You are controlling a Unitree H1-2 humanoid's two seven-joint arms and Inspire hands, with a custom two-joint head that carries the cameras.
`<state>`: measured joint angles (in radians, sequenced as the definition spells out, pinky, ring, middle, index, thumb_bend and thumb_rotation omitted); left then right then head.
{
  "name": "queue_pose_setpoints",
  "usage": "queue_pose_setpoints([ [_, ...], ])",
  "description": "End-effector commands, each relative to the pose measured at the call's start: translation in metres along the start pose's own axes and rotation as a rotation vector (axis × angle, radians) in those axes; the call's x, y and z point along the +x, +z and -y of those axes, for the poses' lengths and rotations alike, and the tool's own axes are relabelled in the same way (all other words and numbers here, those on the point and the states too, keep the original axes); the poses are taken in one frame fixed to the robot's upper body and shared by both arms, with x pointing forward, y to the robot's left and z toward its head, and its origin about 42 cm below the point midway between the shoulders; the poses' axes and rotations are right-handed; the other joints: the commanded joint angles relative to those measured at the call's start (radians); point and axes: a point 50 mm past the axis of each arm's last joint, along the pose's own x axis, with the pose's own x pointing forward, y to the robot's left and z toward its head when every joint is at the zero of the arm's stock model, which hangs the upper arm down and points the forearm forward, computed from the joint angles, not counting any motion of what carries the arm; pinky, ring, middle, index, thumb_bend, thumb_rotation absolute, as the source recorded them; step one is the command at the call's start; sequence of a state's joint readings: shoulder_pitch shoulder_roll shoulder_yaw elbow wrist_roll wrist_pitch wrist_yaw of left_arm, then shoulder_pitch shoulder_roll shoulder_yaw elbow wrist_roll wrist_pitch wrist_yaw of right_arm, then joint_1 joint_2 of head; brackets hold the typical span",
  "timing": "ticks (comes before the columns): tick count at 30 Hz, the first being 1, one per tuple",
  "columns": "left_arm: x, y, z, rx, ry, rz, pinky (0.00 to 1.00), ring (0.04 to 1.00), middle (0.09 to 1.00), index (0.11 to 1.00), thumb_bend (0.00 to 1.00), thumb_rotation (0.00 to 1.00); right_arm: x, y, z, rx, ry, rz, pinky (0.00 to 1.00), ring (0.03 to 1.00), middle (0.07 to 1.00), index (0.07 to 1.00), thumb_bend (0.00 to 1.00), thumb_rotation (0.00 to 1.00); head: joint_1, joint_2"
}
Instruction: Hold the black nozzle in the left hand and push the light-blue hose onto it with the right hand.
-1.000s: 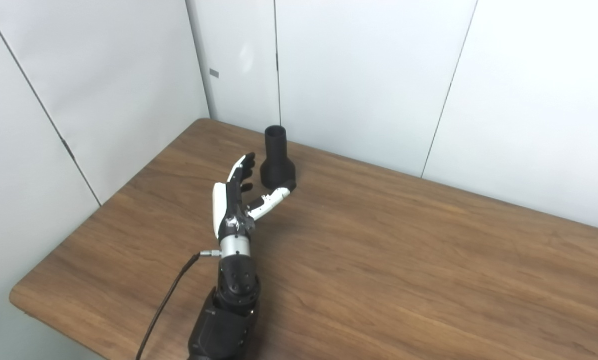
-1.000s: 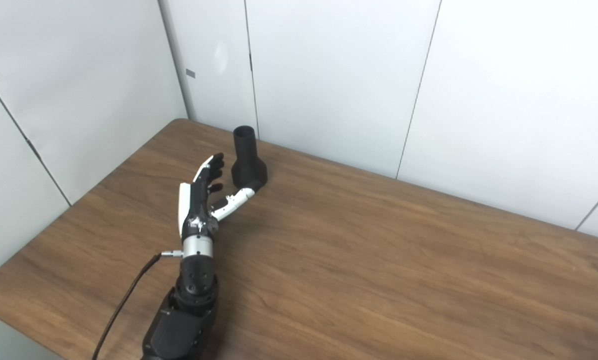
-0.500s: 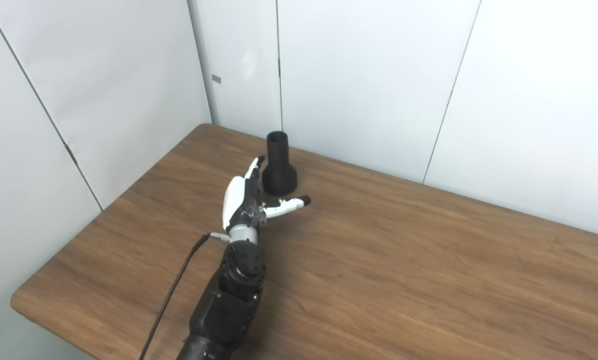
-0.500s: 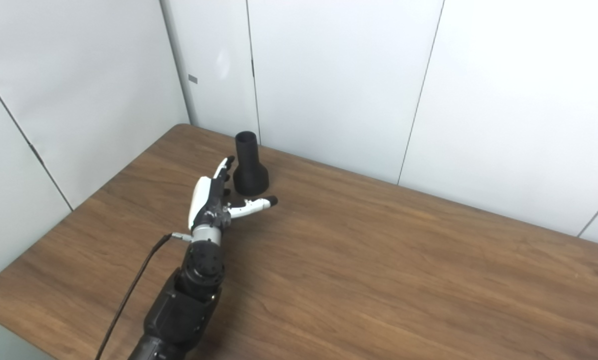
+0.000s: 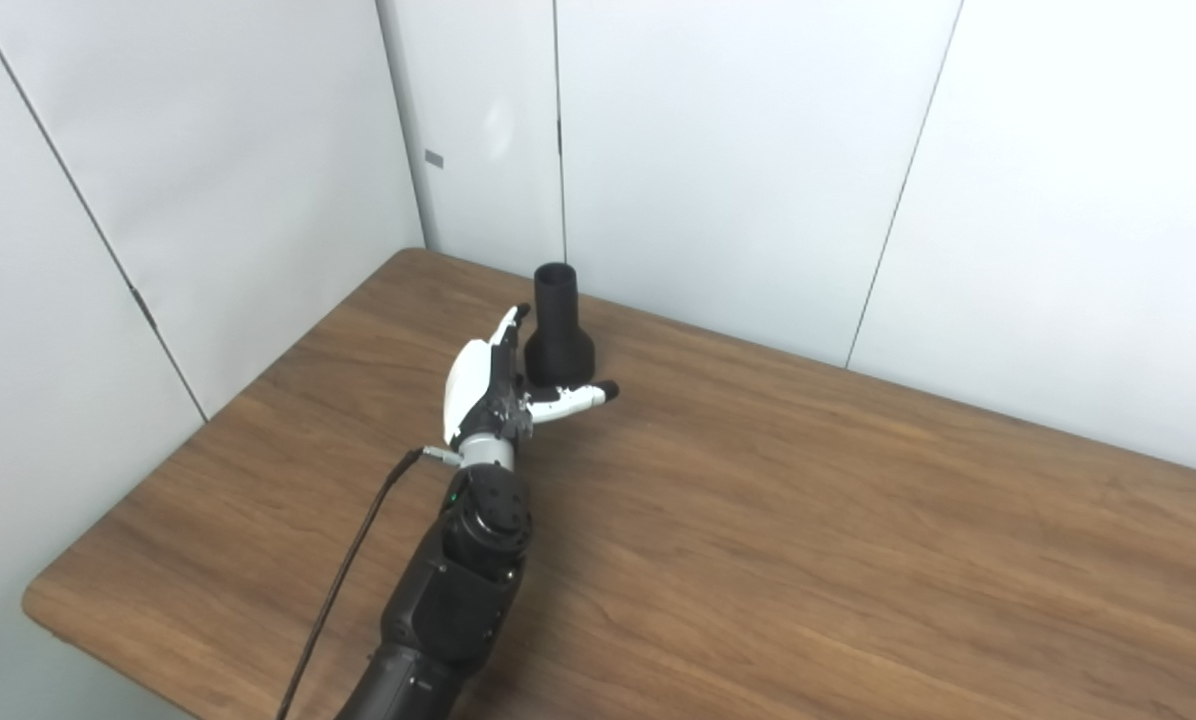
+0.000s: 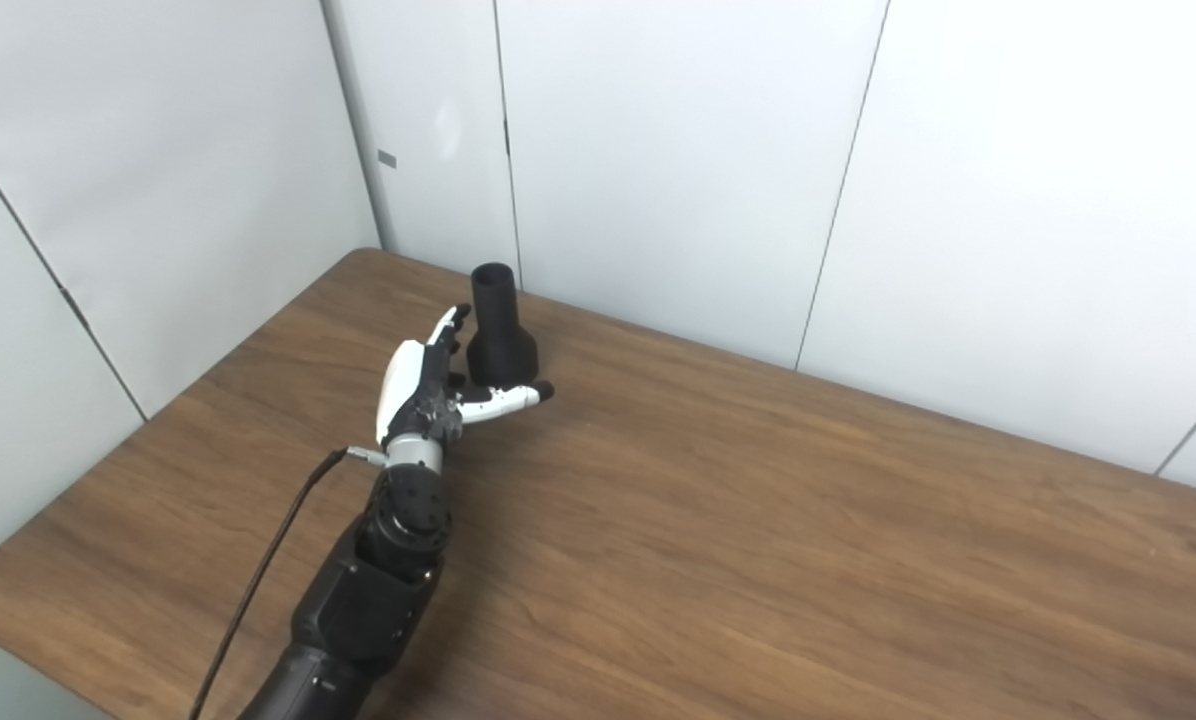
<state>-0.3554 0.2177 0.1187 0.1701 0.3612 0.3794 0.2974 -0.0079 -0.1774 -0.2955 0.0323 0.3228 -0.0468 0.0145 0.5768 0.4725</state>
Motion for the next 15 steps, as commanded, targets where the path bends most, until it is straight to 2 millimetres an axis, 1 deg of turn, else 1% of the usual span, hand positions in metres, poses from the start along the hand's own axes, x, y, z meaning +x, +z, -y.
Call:
queue_pose_setpoints([
  [1, 0.012, 0.009, -0.005, 0.052, 0.001, 0.011, 0.76, 0.887, 0.933, 0.928, 1.00, 0.23, -0.002, 0.003, 0.005, -0.009, 0.002, 0.004, 0.43, 0.551, 0.572, 0.524, 0.59, 0.44, 0.001, 0.001],
  [3, 0.015, 0.009, -0.006, 0.089, -0.006, 0.008, 0.76, 0.895, 0.937, 0.928, 1.00, 0.26, -0.002, 0.003, 0.005, -0.010, 0.006, 0.007, 0.43, 0.546, 0.569, 0.522, 0.59, 0.45, -0.001, 0.001],
  [7, 0.020, 0.007, -0.008, 0.122, -0.022, 0.009, 0.77, 0.902, 0.940, 0.929, 1.00, 0.26, -0.003, 0.003, 0.006, 0.005, -0.002, -0.003, 0.42, 0.536, 0.560, 0.514, 0.59, 0.44, -0.001, 0.003],
  [12, 0.027, 0.006, -0.011, 0.199, -0.052, -0.008, 0.76, 0.904, 0.946, 0.931, 1.00, 0.34, -0.003, 0.004, 0.006, 0.018, -0.009, -0.010, 0.40, 0.516, 0.541, 0.501, 0.55, 0.42, -0.004, 0.004],
  [15, 0.031, 0.006, -0.011, 0.250, -0.070, -0.009, 0.74, 0.887, 0.935, 0.923, 1.00, 0.32, -0.003, 0.004, 0.007, 0.015, -0.005, -0.006, 0.40, 0.511, 0.538, 0.499, 0.53, 0.42, -0.006, 0.006],
])
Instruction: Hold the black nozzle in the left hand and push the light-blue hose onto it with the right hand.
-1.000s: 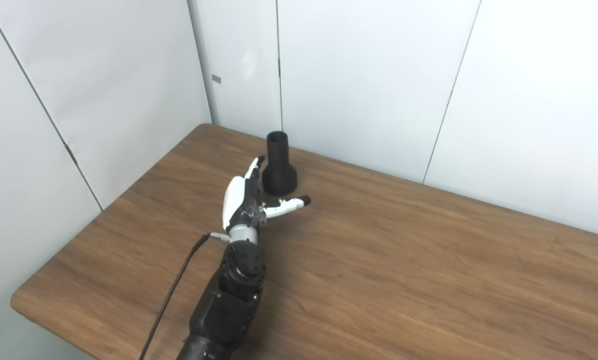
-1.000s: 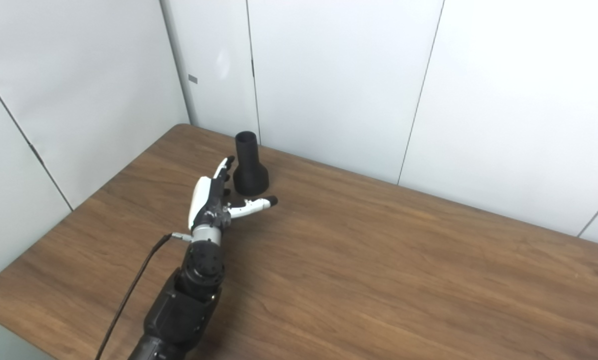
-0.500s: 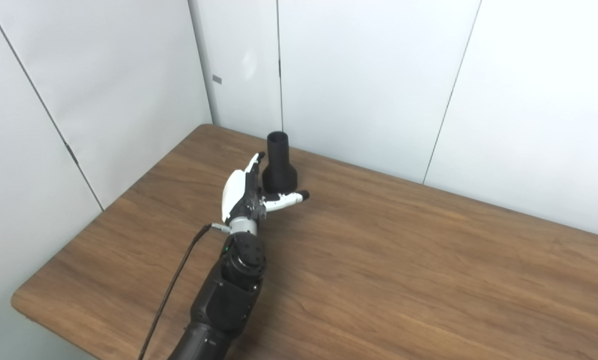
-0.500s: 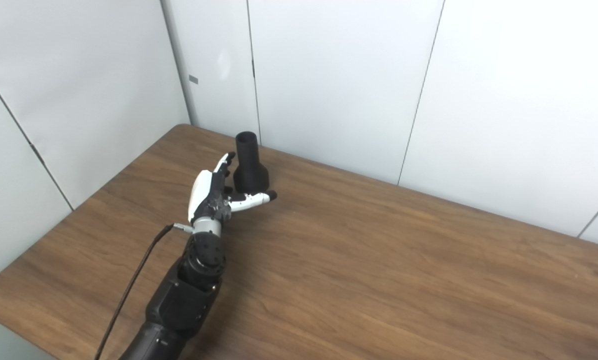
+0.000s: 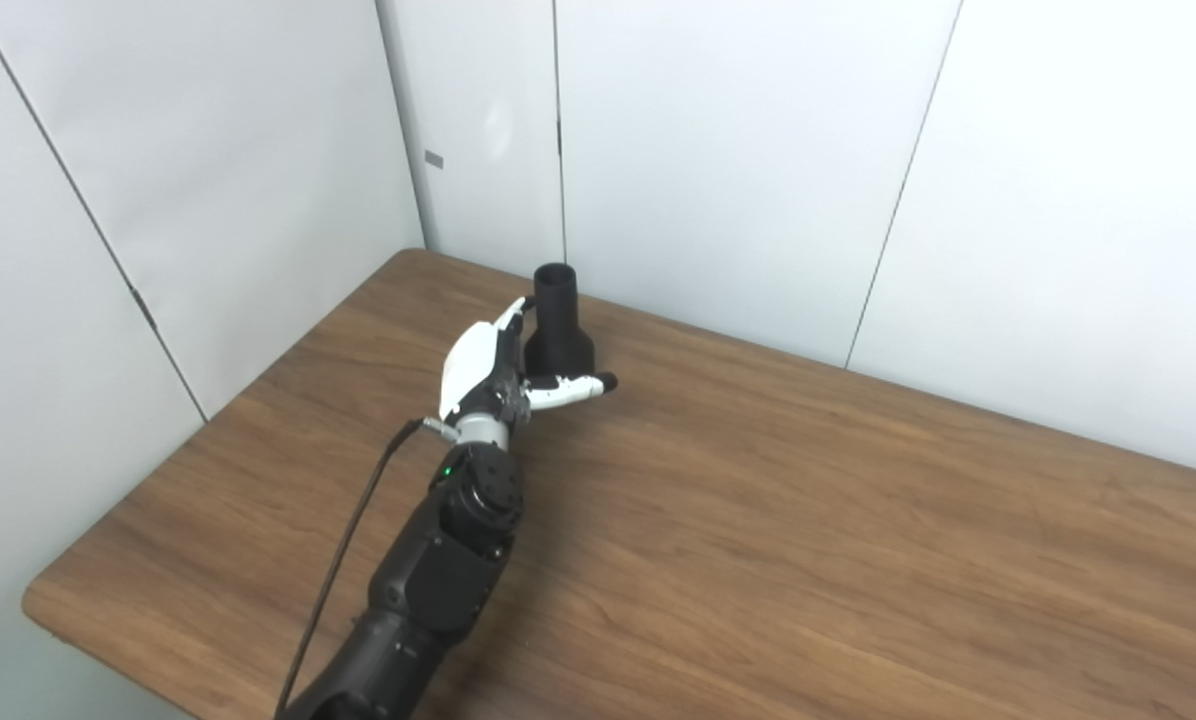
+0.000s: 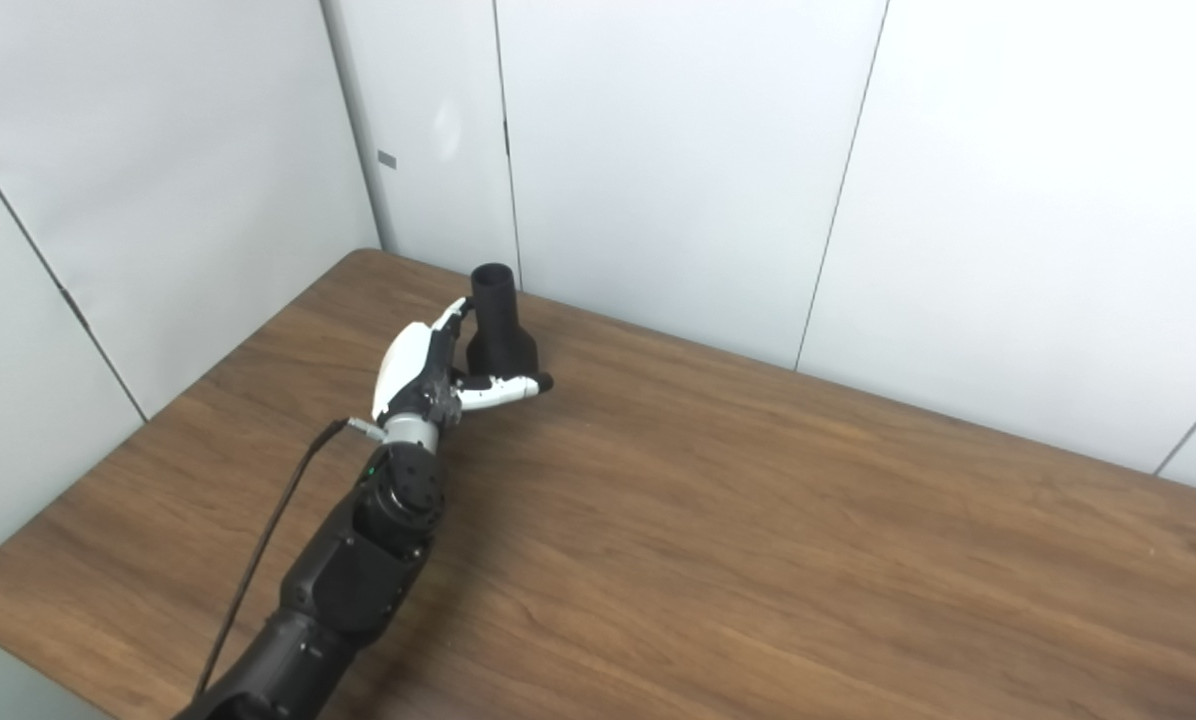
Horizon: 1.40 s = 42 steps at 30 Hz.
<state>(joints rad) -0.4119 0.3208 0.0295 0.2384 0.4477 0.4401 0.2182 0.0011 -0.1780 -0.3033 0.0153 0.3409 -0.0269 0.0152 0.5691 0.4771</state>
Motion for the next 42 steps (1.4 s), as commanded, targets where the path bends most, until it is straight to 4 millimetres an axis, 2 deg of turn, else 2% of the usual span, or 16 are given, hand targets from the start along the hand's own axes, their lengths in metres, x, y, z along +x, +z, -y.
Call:
queue_pose_setpoints([
  [1, 0.007, -0.001, -0.001, 0.048, -0.021, -0.026, 0.73, 0.881, 0.931, 0.922, 1.00, 0.30, -0.001, 0.002, 0.005, -0.002, 0.000, 0.001, 0.40, 0.514, 0.540, 0.499, 0.54, 0.42, 0.001, 0.001],
  [5, 0.010, -0.002, 0.001, 0.082, -0.047, -0.029, 0.76, 0.903, 0.944, 0.935, 1.00, 0.22, -0.001, 0.002, 0.005, 0.000, -0.005, -0.003, 0.39, 0.507, 0.534, 0.492, 0.55, 0.43, 0.000, 0.003],
  [8, 0.012, -0.001, 0.001, 0.125, -0.062, -0.023, 0.77, 0.899, 0.943, 0.946, 1.00, 0.21, -0.001, 0.002, 0.006, 0.004, -0.005, -0.008, 0.39, 0.496, 0.525, 0.487, 0.56, 0.43, 0.000, 0.003],
  [15, 0.014, -0.002, 0.002, 0.221, -0.122, -0.013, 0.76, 0.866, 0.911, 0.922, 1.00, 0.20, -0.002, 0.004, 0.004, 0.001, 0.002, -0.003, 0.37, 0.482, 0.513, 0.477, 0.56, 0.43, -0.005, 0.008],
  [18, 0.014, -0.001, 0.003, 0.267, -0.130, -0.011, 0.72, 0.826, 0.884, 0.910, 1.00, 0.18, -0.003, 0.004, 0.004, -0.005, 0.001, -0.003, 0.37, 0.475, 0.506, 0.472, 0.58, 0.43, -0.007, 0.010],
  [21, 0.014, 0.000, 0.005, 0.309, -0.149, -0.016, 0.77, 0.849, 0.898, 0.913, 1.00, 0.18, -0.002, 0.004, 0.005, -0.005, 0.002, -0.001, 0.36, 0.473, 0.506, 0.471, 0.59, 0.44, -0.006, 0.010],
  [28, 0.016, 0.000, 0.007, 0.368, -0.167, -0.024, 0.71, 0.850, 0.896, 0.903, 1.00, 0.19, -0.002, 0.004, 0.003, 0.001, -0.007, -0.005, 0.35, 0.459, 0.492, 0.458, 0.65, 0.45, -0.008, 0.008],
  [38, 0.016, -0.001, 0.010, 0.429, -0.168, -0.024, 0.72, 0.820, 0.860, 0.873, 1.00, 0.13, -0.002, 0.004, 0.003, 0.001, -0.011, -0.009, 0.34, 0.445, 0.479, 0.446, 0.69, 0.44, -0.009, 0.008],
  [42, 0.016, -0.003, 0.012, 0.457, -0.160, -0.015, 0.77, 0.810, 0.835, 0.843, 0.99, 0.14, -0.002, 0.004, 0.002, -0.005, -0.001, -0.004, 0.33, 0.442, 0.478, 0.445, 0.71, 0.46, -0.009, 0.008],
])
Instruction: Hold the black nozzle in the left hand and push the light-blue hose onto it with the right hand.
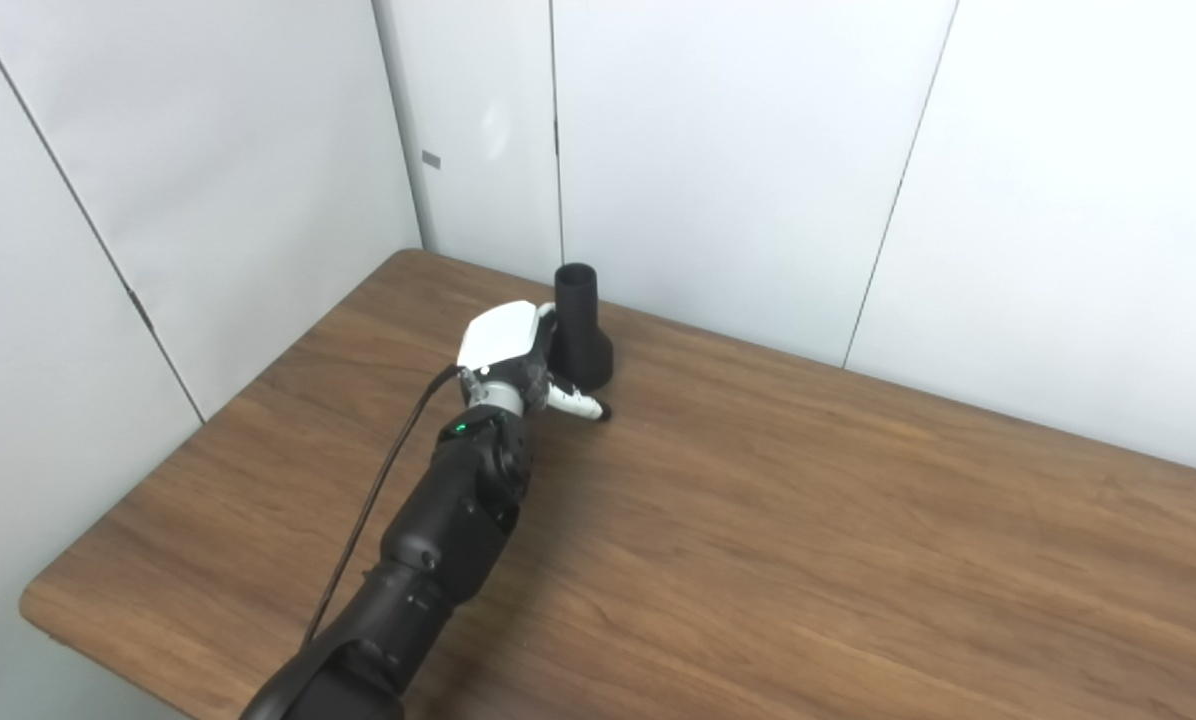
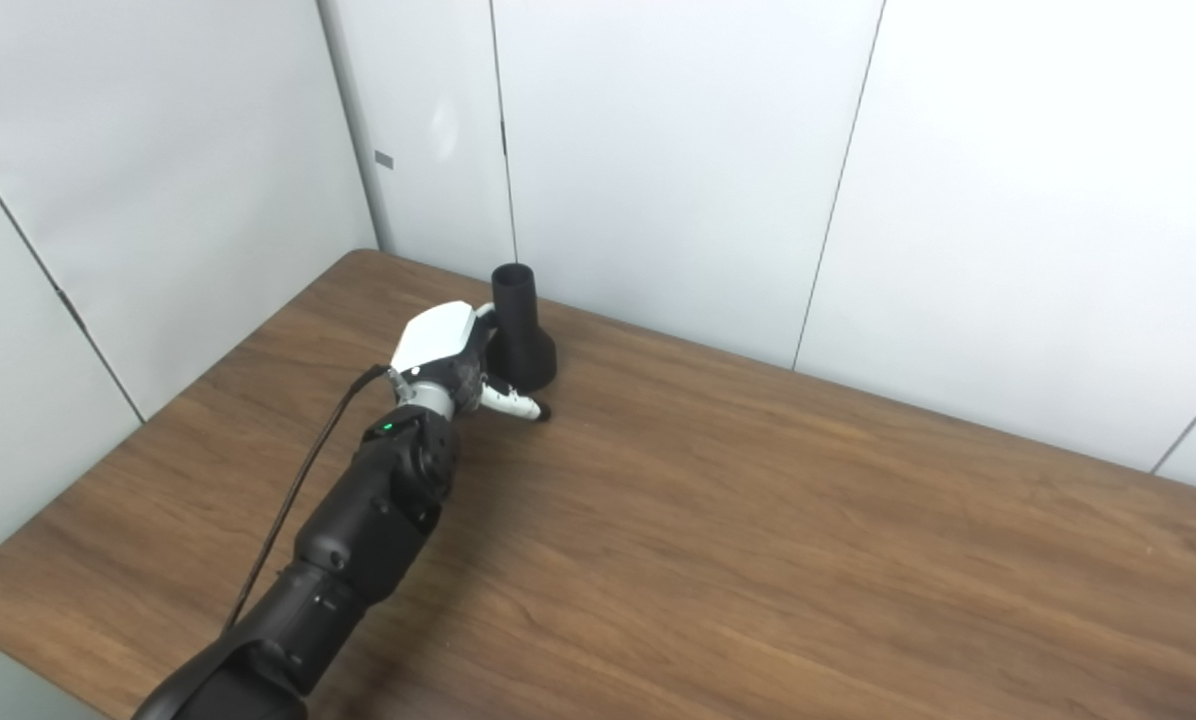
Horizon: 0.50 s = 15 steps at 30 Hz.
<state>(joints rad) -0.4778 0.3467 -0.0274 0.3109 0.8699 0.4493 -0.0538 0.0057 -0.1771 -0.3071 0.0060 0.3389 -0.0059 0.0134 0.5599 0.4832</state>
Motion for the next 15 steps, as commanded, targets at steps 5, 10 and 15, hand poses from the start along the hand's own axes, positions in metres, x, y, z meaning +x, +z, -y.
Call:
queue_pose_setpoints([
  [5, 0.0010, -0.0138, 0.0163, 0.069, -0.066, -0.046, 0.83, 0.790, 0.810, 0.824, 0.97, 0.18, -0.0007, 0.0038, 0.0007, -0.001, -0.006, 0.004, 0.33, 0.437, 0.473, 0.439, 0.75, 0.45, 0.000, 0.000],
  [10, 0.0013, -0.0133, 0.0173, 0.088, -0.063, -0.046, 0.84, 0.773, 0.797, 0.811, 0.95, 0.25, -0.0007, 0.0028, 0.0008, -0.002, -0.005, 0.005, 0.33, 0.432, 0.469, 0.437, 0.81, 0.47, -0.002, 0.000],
  [15, 0.0011, -0.0131, 0.0171, 0.110, -0.062, -0.040, 0.83, 0.758, 0.785, 0.801, 0.92, 0.32, -0.0005, 0.0022, 0.0010, 0.002, 0.012, 0.019, 0.33, 0.433, 0.471, 0.440, 0.81, 0.46, -0.006, -0.001],
])
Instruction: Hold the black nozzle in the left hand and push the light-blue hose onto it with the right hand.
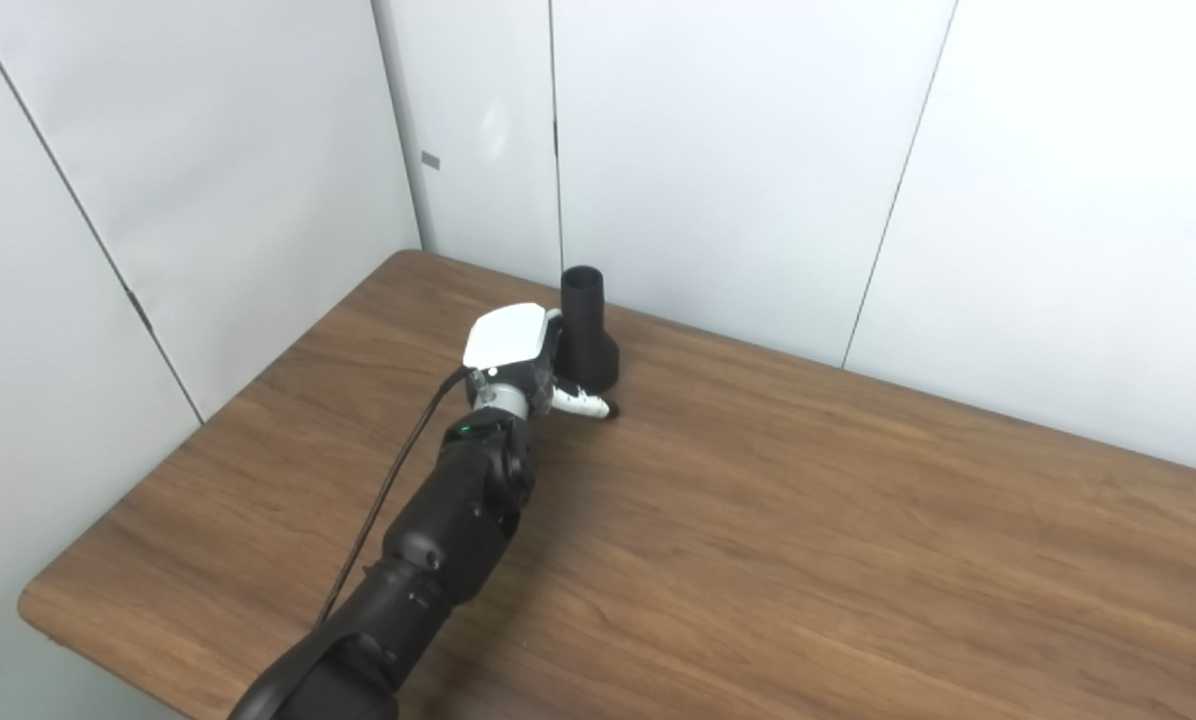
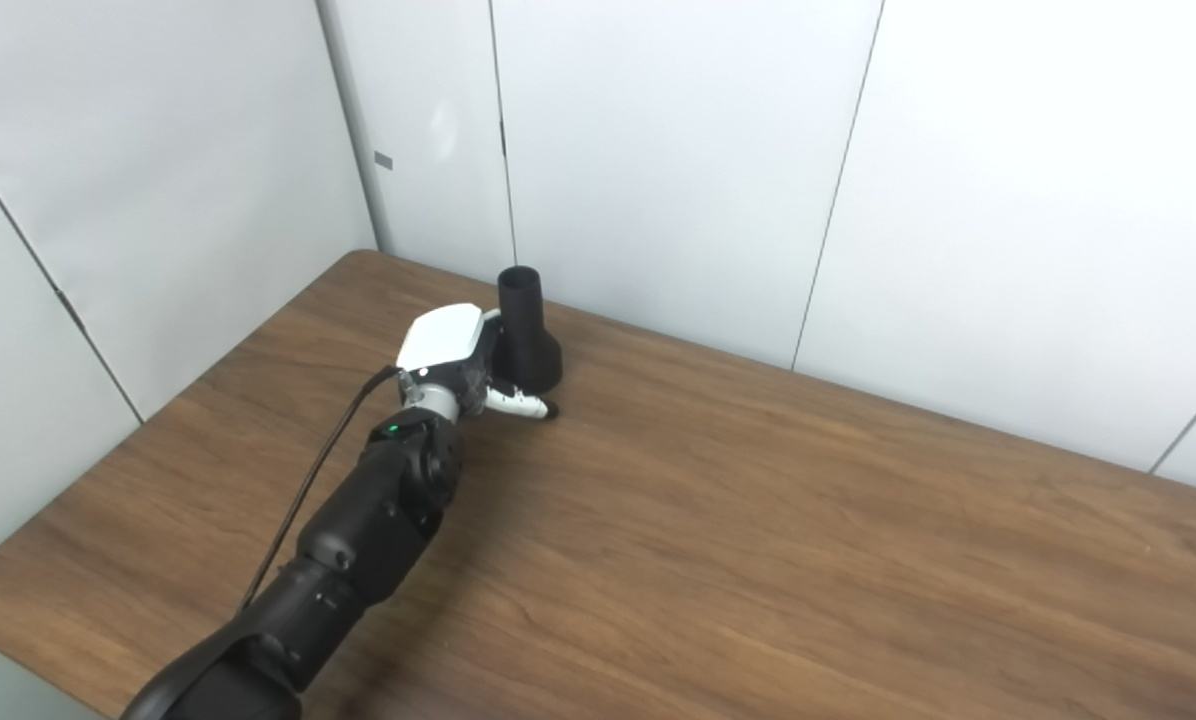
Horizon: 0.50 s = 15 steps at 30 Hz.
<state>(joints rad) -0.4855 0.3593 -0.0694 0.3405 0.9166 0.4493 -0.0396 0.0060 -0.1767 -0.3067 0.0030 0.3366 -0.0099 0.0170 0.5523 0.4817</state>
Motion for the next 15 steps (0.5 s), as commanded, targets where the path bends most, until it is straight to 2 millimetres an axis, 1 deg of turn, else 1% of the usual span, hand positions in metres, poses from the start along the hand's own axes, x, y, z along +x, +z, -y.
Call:
queue_pose_setpoints([
  [1, -0.0012, -0.0134, 0.0138, 0.037, -0.076, -0.044, 0.82, 0.754, 0.783, 0.799, 0.89, 0.32, -0.0003, 0.0010, 0.0018, 0.002, 0.008, 0.014, 0.33, 0.431, 0.470, 0.439, 0.83, 0.47, 0.001, 0.000],
  [2, -0.0009, -0.0135, 0.0139, 0.045, -0.078, -0.041, 0.82, 0.752, 0.782, 0.799, 0.87, 0.31, -0.0003, 0.0007, 0.0021, 0.002, 0.007, 0.014, 0.33, 0.431, 0.470, 0.439, 0.83, 0.48, 0.002, 0.000],
  [4, -0.0010, -0.0137, 0.0139, 0.044, -0.077, -0.037, 0.82, 0.739, 0.767, 0.783, 0.81, 0.26, -0.0006, 0.0006, 0.0021, 0.004, 0.004, 0.013, 0.32, 0.428, 0.467, 0.437, 0.85, 0.48, 0.002, 0.000],
  [6, -0.0023, -0.0138, 0.0134, 0.048, -0.076, -0.026, 0.82, 0.727, 0.752, 0.770, 0.79, 0.24, -0.0009, 0.0007, 0.0020, 0.010, 0.001, 0.010, 0.32, 0.426, 0.464, 0.434, 0.87, 0.47, 0.002, 0.001],
  [10, -0.0044, -0.0135, 0.0138, 0.047, -0.057, -0.019, 0.81, 0.712, 0.732, 0.748, 0.78, 0.21, -0.0010, 0.0015, 0.0016, 0.005, 0.009, 0.018, 0.32, 0.425, 0.464, 0.434, 0.88, 0.48, 0.002, 0.002],
  [13, -0.0066, -0.0134, 0.0157, 0.032, -0.006, -0.017, 0.76, 0.673, 0.688, 0.692, 0.78, 0.14, -0.0008, 0.0018, 0.0014, 0.005, 0.011, 0.020, 0.32, 0.426, 0.465, 0.434, 0.89, 0.48, 0.003, 0.002],
  [15, -0.0088, -0.0135, 0.0179, -0.001, 0.042, -0.022, 0.63, 0.636, 0.643, 0.646, 0.79, 0.08, -0.0007, 0.0017, 0.0016, 0.006, 0.007, 0.014, 0.32, 0.423, 0.463, 0.432, 0.92, 0.48, 0.003, 0.002],
])
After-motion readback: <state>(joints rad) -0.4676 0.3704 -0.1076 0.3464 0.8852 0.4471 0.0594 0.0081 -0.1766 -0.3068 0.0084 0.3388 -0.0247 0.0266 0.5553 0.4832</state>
